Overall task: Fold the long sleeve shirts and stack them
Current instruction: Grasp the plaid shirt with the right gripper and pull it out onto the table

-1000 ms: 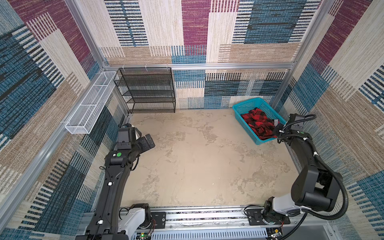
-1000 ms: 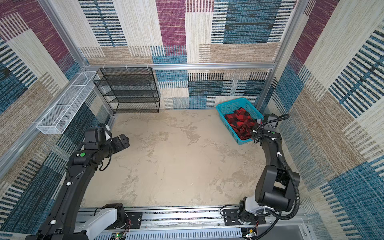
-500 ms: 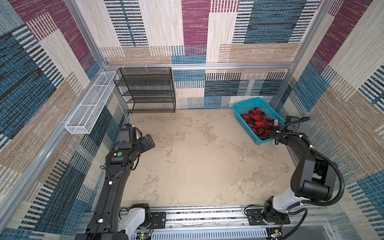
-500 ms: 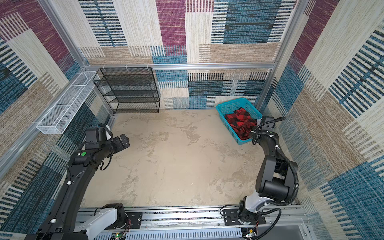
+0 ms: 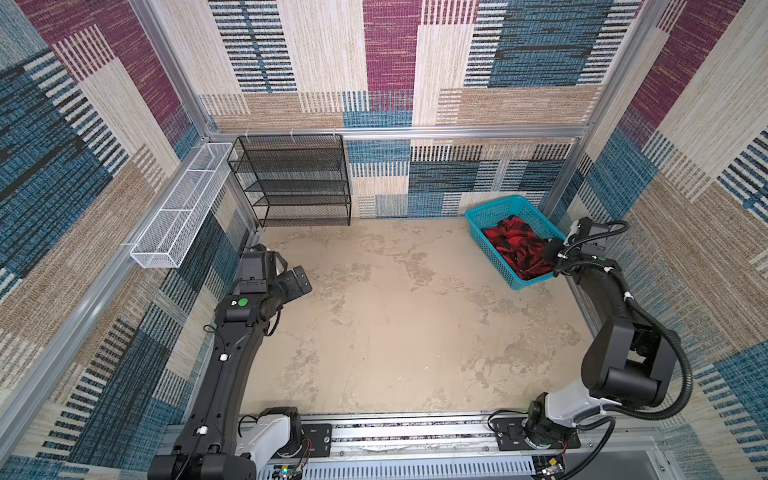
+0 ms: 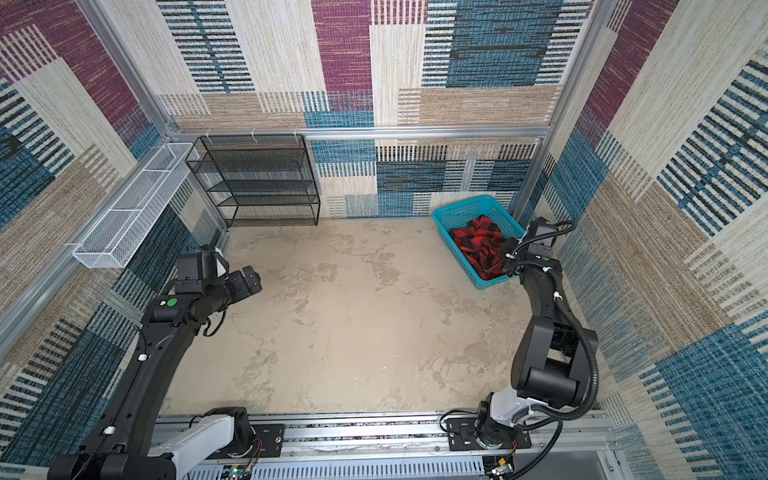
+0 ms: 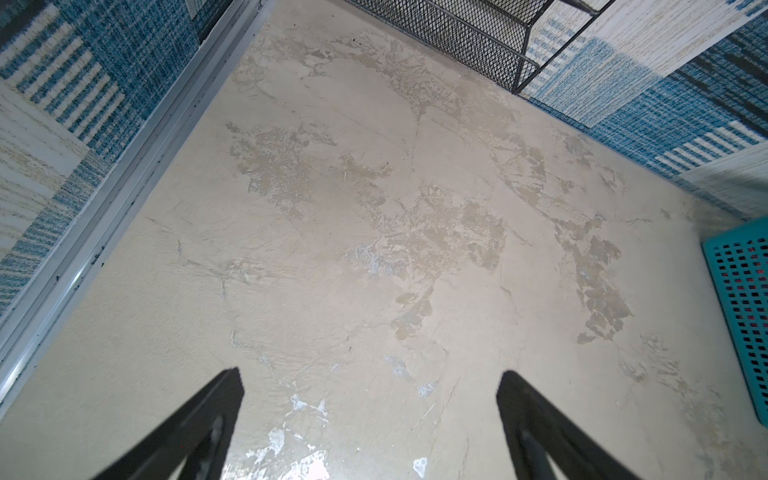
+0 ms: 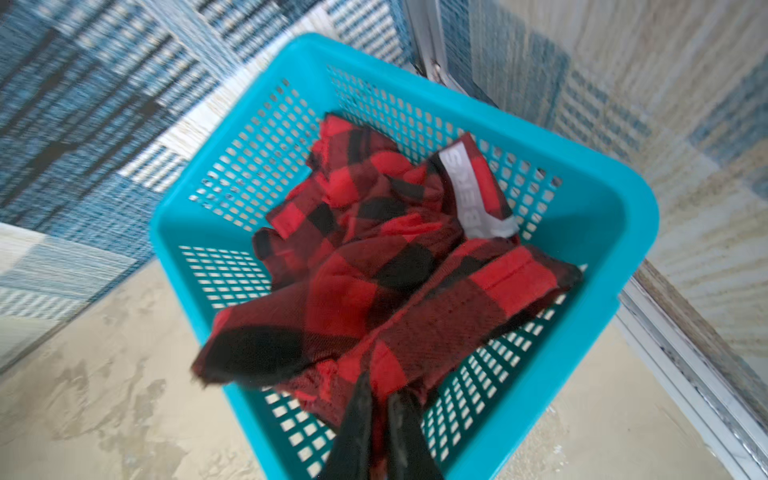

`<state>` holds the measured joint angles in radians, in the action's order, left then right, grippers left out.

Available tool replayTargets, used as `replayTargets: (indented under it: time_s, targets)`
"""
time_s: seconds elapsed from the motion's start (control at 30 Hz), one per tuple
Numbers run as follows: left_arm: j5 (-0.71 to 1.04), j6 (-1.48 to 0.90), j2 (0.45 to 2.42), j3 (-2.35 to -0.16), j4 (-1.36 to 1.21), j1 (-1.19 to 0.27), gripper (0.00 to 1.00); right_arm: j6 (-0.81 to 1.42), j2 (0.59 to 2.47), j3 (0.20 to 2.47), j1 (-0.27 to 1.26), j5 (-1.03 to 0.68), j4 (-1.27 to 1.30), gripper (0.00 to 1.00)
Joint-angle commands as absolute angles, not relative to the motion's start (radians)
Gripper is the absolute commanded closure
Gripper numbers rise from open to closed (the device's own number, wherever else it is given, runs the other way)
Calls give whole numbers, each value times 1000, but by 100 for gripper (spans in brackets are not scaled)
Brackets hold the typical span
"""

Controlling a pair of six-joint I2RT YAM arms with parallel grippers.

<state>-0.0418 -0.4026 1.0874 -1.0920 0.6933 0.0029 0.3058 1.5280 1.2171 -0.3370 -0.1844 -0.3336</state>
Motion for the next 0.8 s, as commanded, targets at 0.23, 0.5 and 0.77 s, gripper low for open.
replayTargets:
  time_s: [0.23, 0.5, 0.77]
  targets:
    - [27, -439, 1126, -1114, 633, -32, 1, 305, 1297, 1337, -286, -376, -344, 90]
    - [36, -444, 1134, -1112, 634, -82, 1, 356, 1215, 1466, -121, -439, -377, 92]
    - [21, -449, 1137, -1112, 634, -123, 1, 382, 1235, 1595, 132, -405, -378, 92]
